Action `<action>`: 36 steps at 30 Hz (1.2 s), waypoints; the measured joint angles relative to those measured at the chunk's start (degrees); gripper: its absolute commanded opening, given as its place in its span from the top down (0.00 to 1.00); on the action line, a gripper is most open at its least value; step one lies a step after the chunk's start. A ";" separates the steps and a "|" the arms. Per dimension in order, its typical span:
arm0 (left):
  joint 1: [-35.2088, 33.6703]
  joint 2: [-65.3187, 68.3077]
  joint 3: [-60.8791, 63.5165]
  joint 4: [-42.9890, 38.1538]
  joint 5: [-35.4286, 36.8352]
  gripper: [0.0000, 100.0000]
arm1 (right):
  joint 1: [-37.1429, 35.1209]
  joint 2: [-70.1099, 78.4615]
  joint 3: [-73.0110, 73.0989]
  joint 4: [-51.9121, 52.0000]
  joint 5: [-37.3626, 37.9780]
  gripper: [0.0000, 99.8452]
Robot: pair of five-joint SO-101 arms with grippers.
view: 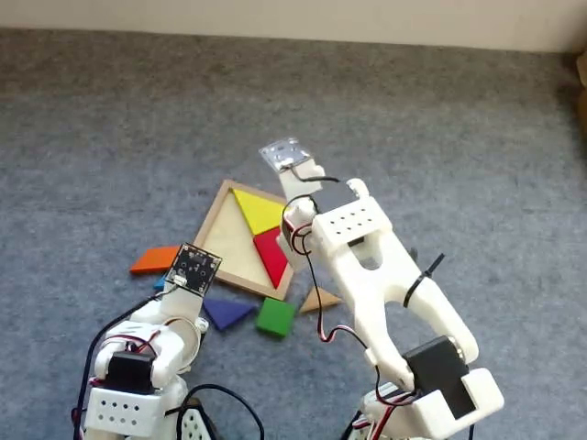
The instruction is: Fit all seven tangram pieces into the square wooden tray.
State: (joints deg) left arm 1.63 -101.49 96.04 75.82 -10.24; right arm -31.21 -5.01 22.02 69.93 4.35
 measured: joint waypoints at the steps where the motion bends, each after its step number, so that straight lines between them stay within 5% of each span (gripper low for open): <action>1: 0.00 0.00 0.00 0.00 0.00 0.99 | 0.00 0.00 0.00 0.18 -1.93 0.99; 21: 0.00 0.00 0.00 0.00 0.00 0.99 | -2.29 0.00 3.69 0.44 -49.05 0.98; 29: 0.00 0.00 0.00 0.00 0.00 0.99 | -2.55 0.00 6.59 0.44 -53.27 0.72; 36: 0.00 0.00 0.00 0.00 0.00 0.99 | -4.84 0.00 8.70 0.26 -57.23 0.71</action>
State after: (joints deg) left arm 1.63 -101.49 96.04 75.82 -10.24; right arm -36.04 -5.01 30.73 70.20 -52.88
